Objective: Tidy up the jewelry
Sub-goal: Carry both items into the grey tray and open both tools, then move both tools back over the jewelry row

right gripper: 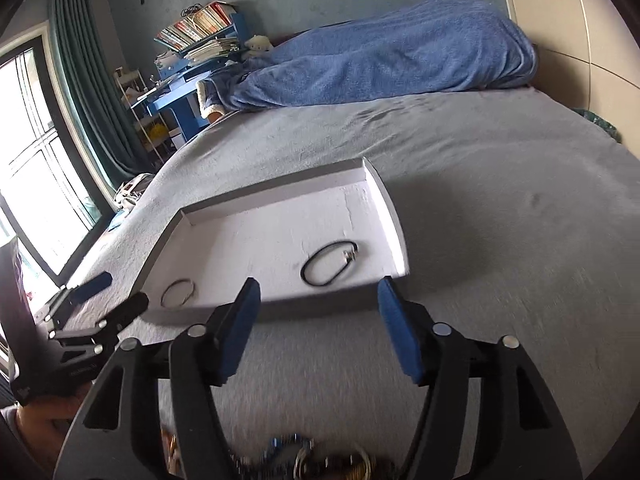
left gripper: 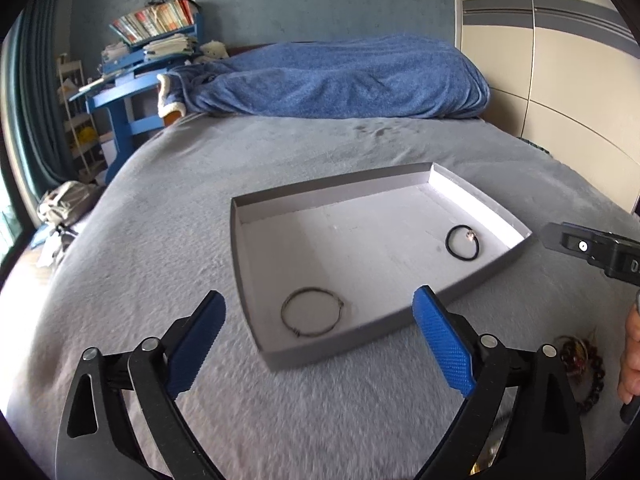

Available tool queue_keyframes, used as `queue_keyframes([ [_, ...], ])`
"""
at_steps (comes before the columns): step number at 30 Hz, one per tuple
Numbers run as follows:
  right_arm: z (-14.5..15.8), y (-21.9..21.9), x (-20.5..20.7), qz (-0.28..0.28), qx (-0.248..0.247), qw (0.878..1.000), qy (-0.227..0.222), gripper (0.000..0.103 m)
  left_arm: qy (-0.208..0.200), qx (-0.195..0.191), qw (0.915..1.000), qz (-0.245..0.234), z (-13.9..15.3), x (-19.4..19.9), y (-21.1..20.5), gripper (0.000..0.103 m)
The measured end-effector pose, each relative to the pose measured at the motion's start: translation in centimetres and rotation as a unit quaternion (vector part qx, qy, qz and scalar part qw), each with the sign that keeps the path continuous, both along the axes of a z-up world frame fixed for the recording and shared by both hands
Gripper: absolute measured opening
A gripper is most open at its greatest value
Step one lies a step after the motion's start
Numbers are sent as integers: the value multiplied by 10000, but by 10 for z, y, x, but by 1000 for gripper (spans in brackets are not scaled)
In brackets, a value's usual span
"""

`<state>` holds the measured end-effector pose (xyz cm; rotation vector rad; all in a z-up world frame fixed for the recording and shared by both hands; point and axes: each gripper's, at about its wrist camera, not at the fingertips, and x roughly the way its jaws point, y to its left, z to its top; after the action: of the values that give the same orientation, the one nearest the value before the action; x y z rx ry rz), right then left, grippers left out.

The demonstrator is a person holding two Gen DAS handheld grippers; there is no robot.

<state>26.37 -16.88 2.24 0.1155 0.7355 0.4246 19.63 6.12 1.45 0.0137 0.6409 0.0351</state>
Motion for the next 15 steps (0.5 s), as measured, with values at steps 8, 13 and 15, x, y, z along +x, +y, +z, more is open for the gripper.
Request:
queue_keyframes([
  [8,-1,-17,-41,-49,-262,9996,-45,70,174,-159,9997,4,-3,-42,-1,95],
  [13,-1,-33,-65,-161,-293,9994,-59,72,149,-184,9997,-65,-2,-64,-6,95],
  [15,-2,-41,-71,-222,-286,9993,-89,73,119,-139,9998,-127,-2,-71,-10,95],
])
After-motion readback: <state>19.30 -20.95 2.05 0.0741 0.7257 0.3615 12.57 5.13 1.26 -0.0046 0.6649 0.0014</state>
